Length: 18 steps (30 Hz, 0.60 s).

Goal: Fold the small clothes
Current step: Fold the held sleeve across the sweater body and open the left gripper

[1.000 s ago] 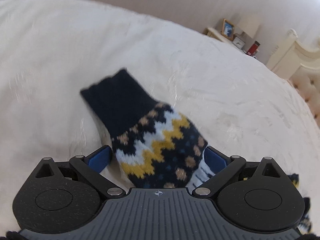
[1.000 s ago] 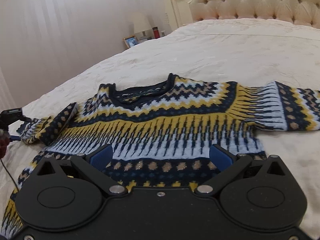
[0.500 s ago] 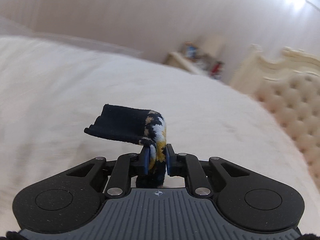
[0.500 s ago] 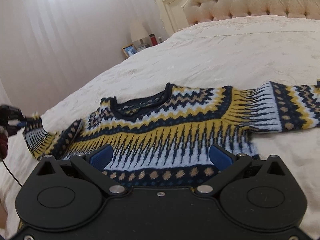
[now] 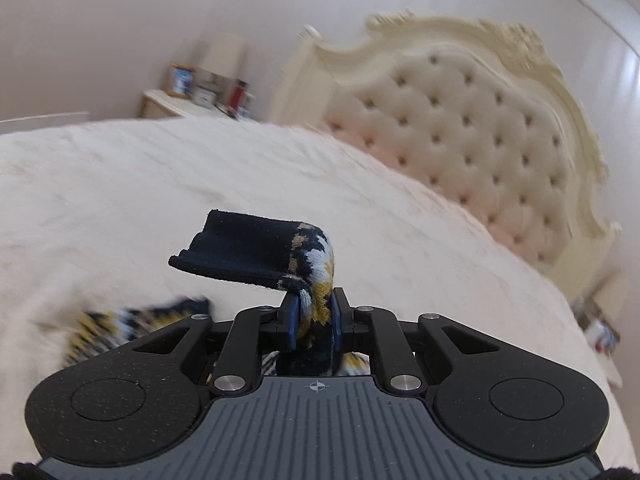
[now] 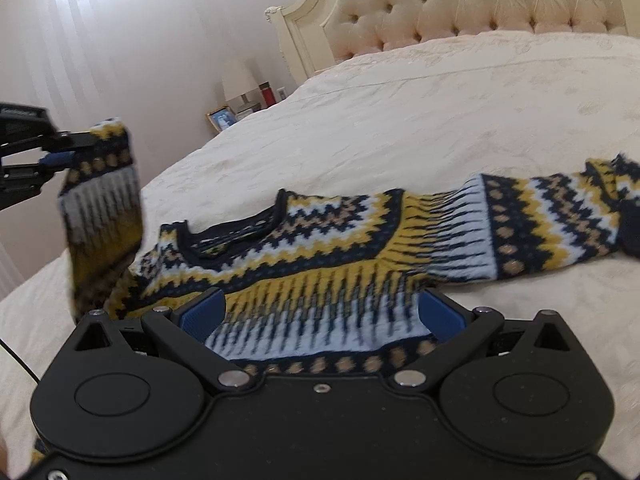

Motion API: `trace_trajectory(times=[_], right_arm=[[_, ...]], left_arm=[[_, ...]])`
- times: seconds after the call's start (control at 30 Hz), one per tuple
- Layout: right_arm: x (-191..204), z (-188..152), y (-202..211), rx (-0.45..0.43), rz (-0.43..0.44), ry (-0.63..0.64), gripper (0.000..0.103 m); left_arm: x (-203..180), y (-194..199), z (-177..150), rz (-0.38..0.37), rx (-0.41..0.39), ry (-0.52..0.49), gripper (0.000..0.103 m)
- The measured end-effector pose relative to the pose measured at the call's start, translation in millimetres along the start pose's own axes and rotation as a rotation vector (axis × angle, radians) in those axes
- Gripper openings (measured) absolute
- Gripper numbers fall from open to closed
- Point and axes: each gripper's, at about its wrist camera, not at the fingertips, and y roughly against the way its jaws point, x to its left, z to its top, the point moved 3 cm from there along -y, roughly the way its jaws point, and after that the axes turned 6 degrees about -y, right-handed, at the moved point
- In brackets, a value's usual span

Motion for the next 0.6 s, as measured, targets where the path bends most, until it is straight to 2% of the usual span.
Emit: trace_trajectory(times=[0.2, 0.23, 0.3, 0.43, 0.47, 0.5, 0.6], right_arm=[[-13, 5, -2, -0.003, -0.020, -0.051, 0.103], [-15, 6, -3, -0.003, -0.025, -0.057, 0.103], [-17, 6, -2, -0.004, -0.032, -0.064, 0.103], [-18, 7, -2, -0.007, -0.042, -0.065, 0.103], [-18, 7, -2, -0.007, -0.045, -0.064, 0.103], [-18, 7, -2, -0.007, -0.045, -0.063, 0.103], [-19, 7, -2, -0.007, -0.048, -0.066, 0.103]], left_arm=[[-18, -38, -37, -0.055, 0.101, -0.045, 0.018], [-24, -40, -43, -0.060, 0.115, -0.064, 0.021], [-32, -50, -51, -0.080, 0.161, -0.096, 0.046], [-39, -52, -63, -0.113, 0.200, -0.156, 0.059], [-41, -52, -64, -0.123, 0.207, -0.175, 0.067], [-44, -50, -65, -0.136, 0.213, -0.196, 0.071], [-45, -40, -68, -0.124, 0.206, -0.255, 0.072]])
